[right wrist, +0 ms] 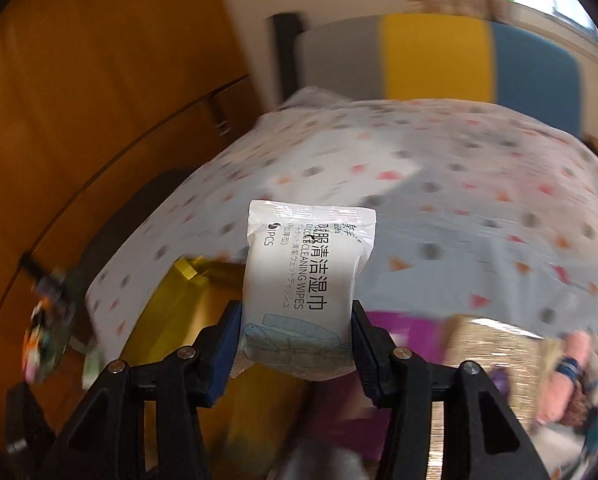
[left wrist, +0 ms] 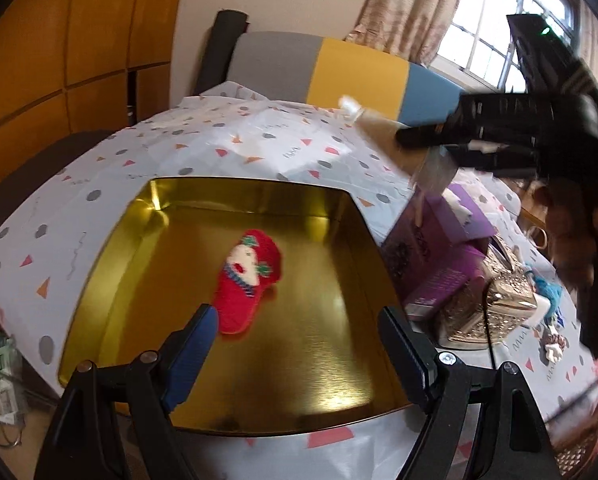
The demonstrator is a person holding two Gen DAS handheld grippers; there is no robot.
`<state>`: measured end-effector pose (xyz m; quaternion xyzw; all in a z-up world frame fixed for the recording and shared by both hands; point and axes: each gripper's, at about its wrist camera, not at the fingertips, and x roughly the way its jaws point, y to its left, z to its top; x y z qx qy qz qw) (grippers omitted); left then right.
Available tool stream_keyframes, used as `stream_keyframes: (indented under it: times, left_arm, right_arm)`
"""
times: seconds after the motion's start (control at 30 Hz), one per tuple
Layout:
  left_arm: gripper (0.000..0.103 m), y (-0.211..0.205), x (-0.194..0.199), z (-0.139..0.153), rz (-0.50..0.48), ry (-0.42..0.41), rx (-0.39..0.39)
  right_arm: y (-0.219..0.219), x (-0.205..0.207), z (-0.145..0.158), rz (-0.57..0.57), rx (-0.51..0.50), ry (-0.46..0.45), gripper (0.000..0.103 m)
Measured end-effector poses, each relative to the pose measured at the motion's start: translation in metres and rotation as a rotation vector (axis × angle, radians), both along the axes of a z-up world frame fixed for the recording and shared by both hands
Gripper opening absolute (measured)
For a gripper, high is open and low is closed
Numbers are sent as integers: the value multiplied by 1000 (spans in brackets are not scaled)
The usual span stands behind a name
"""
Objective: Organize soft objects
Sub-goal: 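Carry the wet-wipes pack into the gold tin and open the right tool, then move the right tool back over the pile toward the white sponge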
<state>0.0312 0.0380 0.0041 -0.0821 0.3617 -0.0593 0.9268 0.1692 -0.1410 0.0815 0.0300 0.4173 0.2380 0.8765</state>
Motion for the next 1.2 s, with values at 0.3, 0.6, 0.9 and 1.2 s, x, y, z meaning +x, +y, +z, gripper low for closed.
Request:
stream_keyframes:
  times: [0.3,0.6,0.9,1.2]
  left_arm:
    - [83,21,-3,-2,62,9,6]
    - [83,21,-6,4,62,-8,16]
    - [83,10,-9,6,33,-9,32]
    - [86,-12,-12,11,-27,-21,65]
  right_arm:
    - [58,-9,-56,47,-93,96,54]
    - [58,-28,-41,30,-85,9,65]
    - [23,-63,-20,-26,-72,-77,65]
    - [-34,-97,-19,-130,-89,-105,66]
